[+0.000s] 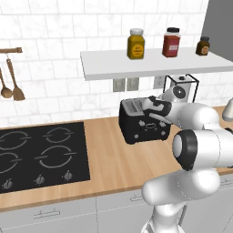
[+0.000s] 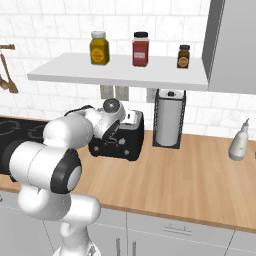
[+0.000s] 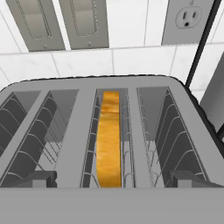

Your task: Start the toaster. Once the lever pops up, take the bread to the plate on the dining counter.

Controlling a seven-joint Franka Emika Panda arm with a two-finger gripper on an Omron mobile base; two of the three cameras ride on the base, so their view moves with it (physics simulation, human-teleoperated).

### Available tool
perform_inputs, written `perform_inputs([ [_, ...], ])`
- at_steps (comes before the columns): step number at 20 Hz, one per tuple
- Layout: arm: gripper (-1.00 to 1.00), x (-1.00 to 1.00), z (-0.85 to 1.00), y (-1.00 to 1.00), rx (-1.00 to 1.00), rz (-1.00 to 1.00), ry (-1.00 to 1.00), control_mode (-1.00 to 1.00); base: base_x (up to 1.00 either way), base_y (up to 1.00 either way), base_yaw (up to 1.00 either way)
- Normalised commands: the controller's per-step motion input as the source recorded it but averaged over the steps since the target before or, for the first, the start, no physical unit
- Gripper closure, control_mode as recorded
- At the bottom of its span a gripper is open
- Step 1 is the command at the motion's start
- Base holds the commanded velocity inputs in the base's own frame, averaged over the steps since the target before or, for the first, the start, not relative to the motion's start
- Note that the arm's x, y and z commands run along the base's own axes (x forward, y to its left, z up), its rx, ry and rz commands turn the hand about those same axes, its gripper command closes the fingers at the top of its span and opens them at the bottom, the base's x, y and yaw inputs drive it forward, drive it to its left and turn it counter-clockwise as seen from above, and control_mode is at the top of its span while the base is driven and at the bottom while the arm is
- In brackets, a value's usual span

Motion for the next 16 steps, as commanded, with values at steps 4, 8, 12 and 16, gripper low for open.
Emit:
perform_inputs([
  [4,-1.00,0.00,0.00,0.00,0.00,0.00,0.00,-1.00,0.00,0.00,0.00],
  [8,-1.00,0.00,0.00,0.00,0.00,0.00,0.00,-1.00,0.00,0.00,0.00],
  [12,-1.00,0.00,0.00,0.00,0.00,0.00,0.00,-1.00,0.00,0.00,0.00],
  [16,-1.00,0.00,0.00,0.00,0.00,0.00,0.00,-1.00,0.00,0.00,0.00],
])
